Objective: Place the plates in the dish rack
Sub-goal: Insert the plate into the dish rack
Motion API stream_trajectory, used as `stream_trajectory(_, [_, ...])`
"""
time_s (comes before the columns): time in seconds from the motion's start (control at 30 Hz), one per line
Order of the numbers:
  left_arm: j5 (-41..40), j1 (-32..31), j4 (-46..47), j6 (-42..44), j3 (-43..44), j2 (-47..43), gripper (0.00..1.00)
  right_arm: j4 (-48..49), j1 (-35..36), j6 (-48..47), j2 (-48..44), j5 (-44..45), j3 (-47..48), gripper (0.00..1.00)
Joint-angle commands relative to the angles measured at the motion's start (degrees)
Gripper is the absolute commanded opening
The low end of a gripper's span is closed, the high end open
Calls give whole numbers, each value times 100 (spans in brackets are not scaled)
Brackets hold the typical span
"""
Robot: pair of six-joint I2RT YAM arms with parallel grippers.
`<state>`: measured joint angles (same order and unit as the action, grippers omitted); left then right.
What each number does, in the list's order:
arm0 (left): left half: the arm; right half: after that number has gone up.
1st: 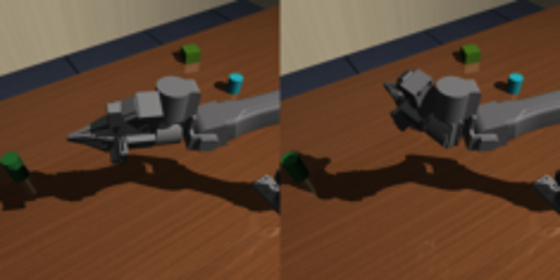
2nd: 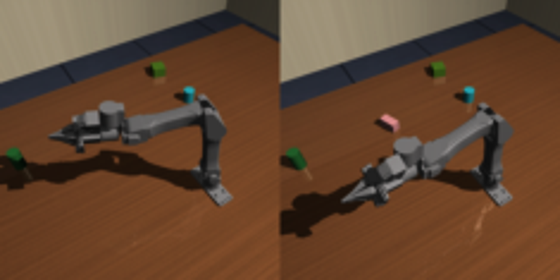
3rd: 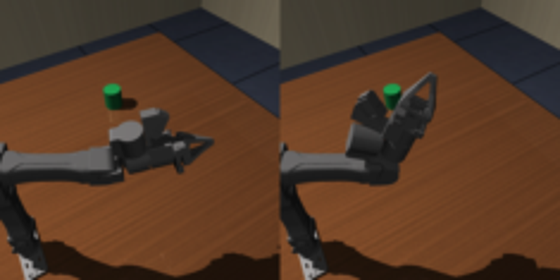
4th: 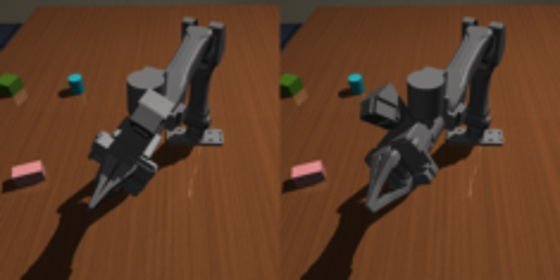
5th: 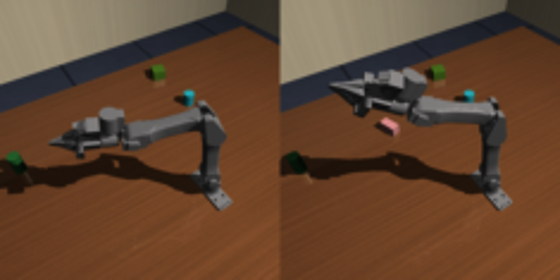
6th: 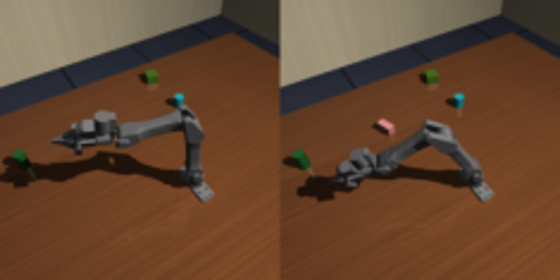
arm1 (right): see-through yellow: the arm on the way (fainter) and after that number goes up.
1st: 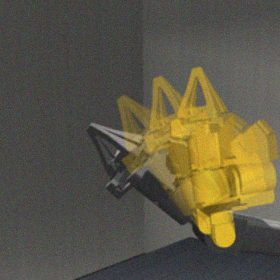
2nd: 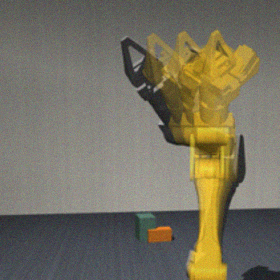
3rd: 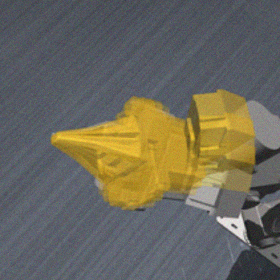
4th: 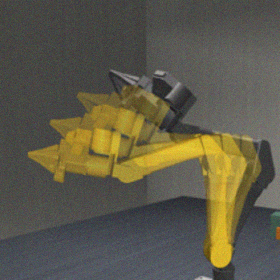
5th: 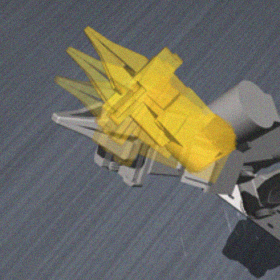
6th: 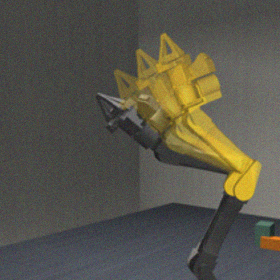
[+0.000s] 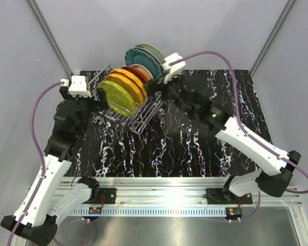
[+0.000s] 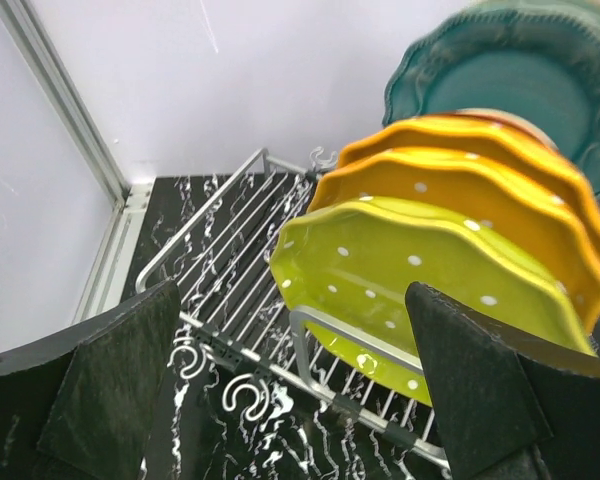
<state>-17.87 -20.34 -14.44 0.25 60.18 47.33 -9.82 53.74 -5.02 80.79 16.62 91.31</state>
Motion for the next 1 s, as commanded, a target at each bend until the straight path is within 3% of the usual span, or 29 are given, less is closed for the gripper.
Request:
stream_trajectory(0.0, [196, 30, 223, -201, 64, -347, 99, -292, -810, 1089, -783, -236, -628, 94])
stream_trajectory(0.13, [91, 30, -59, -280, -347, -1136, 99, -335, -2022, 1556, -1775, -616, -1500, 95])
stream_trajectory(0.27, [169, 21, -410, -517, -866, -1735, 99, -520, -2411, 1583, -2304, -476, -2221, 97])
stream_trajectory(0.57, [328, 30, -709, -1009, -1948, -2667, 99, -1275, -2543, 2187, -3035, 7, -3479, 100])
stream_trajectory(0.7, [223, 30, -789, -992, -1993, -2817, 99, -1890, -2543, 2505, -2903, 157, -3558, 100])
stream_trajectory(0.97, [56, 30, -920, -965, -1931, -2641, 99, -1847, -2543, 3093, -3324, 559, -3849, 100])
